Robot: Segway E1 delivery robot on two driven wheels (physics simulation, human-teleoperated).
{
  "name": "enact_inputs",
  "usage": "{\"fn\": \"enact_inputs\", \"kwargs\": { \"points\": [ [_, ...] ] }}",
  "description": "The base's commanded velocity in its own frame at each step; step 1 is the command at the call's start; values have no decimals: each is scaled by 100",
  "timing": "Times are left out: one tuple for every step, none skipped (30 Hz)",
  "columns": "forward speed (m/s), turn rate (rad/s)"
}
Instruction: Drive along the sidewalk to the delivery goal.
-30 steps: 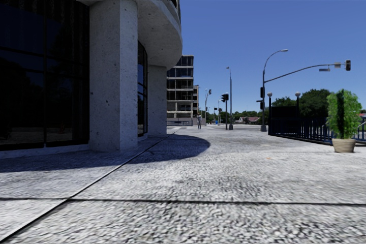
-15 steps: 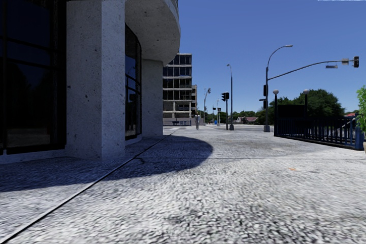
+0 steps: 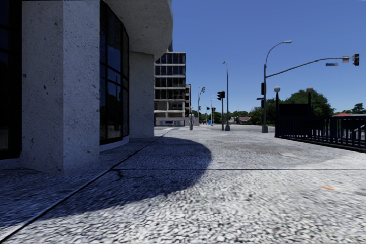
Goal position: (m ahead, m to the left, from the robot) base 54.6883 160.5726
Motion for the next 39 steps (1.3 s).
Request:
{"fn": "enact_inputs", "kwargs": {
  "points": [
    [200, -21],
    [200, -21],
    [200, -21],
    [200, -21],
    [200, -21],
    [200, -21],
    [200, -21],
    [200, -21],
    [200, -21],
    [200, -21],
    [200, -21],
    [200, -21],
    [200, -21],
    [200, -22],
    [200, -22],
    [200, -23],
    [200, -23],
    [200, -24],
    [200, -24],
    [200, -25],
    [200, -25],
    [200, -25],
    [200, -26],
    [200, -27],
    [200, -27],
    [200, -28],
    [200, -28],
    [200, -28],
    [200, -28],
    [200, -29],
    [200, -29],
    [200, -29],
    [200, -29],
    [200, -29],
    [200, -30],
    [200, -32],
    [200, -32],
    [200, -33],
    [200, -33]
  ]
}}
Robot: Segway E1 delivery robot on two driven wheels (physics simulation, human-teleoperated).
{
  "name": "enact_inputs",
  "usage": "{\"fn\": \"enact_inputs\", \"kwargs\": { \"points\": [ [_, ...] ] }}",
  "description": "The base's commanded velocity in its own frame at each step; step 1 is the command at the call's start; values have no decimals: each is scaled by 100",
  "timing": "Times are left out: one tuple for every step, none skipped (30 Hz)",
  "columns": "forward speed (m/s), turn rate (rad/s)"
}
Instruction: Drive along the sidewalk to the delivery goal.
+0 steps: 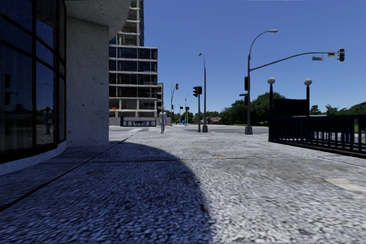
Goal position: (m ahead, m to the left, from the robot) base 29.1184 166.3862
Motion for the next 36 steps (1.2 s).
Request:
{"fn": "enact_inputs", "kwargs": {
  "points": [
    [200, -34],
    [200, -34],
    [200, -34],
    [200, -34],
    [200, -34],
    [200, -34],
    [200, -34],
    [200, -34],
    [200, -34],
    [200, -34],
    [200, -34],
    [200, -34],
    [200, -34],
    [200, -34],
    [200, -34],
    [200, -34],
    [200, -34],
    [200, -34],
    [200, -34],
    [200, -34],
    [200, -34],
    [200, -34],
    [200, -34],
    [200, -34],
    [200, -34],
    [200, -34],
    [200, -34],
    [200, -34],
    [200, -34],
    [200, -34],
    [200, -34],
    [200, -34],
    [200, -34],
    [200, -34],
    [200, -34],
    [200, -34]
  ]
}}
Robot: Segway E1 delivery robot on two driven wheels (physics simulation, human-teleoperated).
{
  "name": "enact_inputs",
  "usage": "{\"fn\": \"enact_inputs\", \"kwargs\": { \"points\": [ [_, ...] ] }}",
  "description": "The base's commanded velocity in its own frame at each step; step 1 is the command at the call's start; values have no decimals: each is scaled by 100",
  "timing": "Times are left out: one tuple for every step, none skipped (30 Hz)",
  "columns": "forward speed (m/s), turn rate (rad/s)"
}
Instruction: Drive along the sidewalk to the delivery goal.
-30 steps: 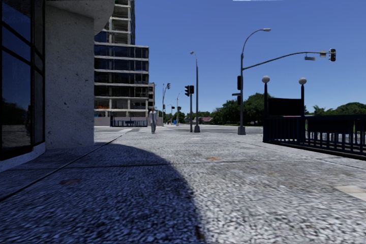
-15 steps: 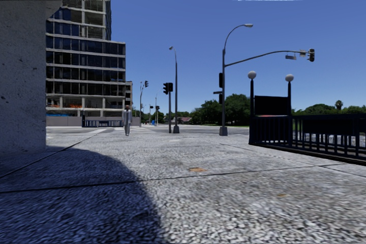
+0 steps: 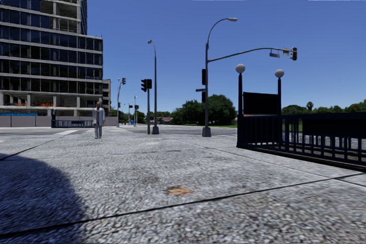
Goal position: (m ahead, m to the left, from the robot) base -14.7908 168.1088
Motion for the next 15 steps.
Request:
{"fn": "enact_inputs", "kwargs": {
  "points": [
    [200, -34],
    [200, -34],
    [200, -31],
    [200, 0],
    [200, 0],
    [200, 0],
    [200, 0],
    [200, 0],
    [200, 0],
    [200, 0],
    [200, 0],
    [200, 0],
    [200, 0],
    [200, 0],
    [200, 0]
  ]
}}
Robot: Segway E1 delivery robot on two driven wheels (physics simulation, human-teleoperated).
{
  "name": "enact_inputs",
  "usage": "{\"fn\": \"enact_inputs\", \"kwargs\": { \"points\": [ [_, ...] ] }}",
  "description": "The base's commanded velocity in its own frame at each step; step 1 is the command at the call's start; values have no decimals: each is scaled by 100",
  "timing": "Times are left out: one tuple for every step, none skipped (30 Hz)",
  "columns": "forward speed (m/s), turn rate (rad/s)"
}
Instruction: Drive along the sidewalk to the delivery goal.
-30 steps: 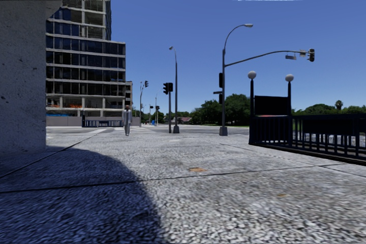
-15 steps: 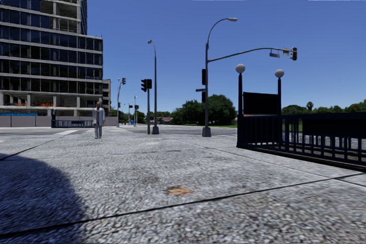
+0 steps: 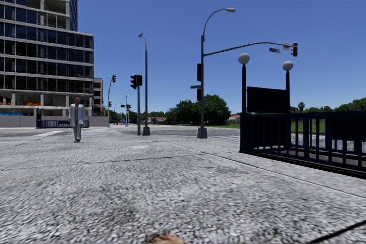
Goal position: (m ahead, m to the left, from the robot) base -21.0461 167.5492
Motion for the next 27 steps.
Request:
{"fn": "enact_inputs", "kwargs": {
  "points": [
    [200, 0],
    [200, 0],
    [200, 0],
    [200, 0],
    [200, 0],
    [200, 0],
    [200, 0],
    [200, 0],
    [200, 0],
    [200, 0],
    [200, 0],
    [200, 0],
    [200, 0],
    [200, 0],
    [200, 0],
    [200, 0],
    [200, 0],
    [200, 0],
    [200, 0],
    [200, 0],
    [200, 0],
    [200, 0],
    [200, 0],
    [200, 0],
    [200, 0],
    [200, 0],
    [200, 0]
  ]
}}
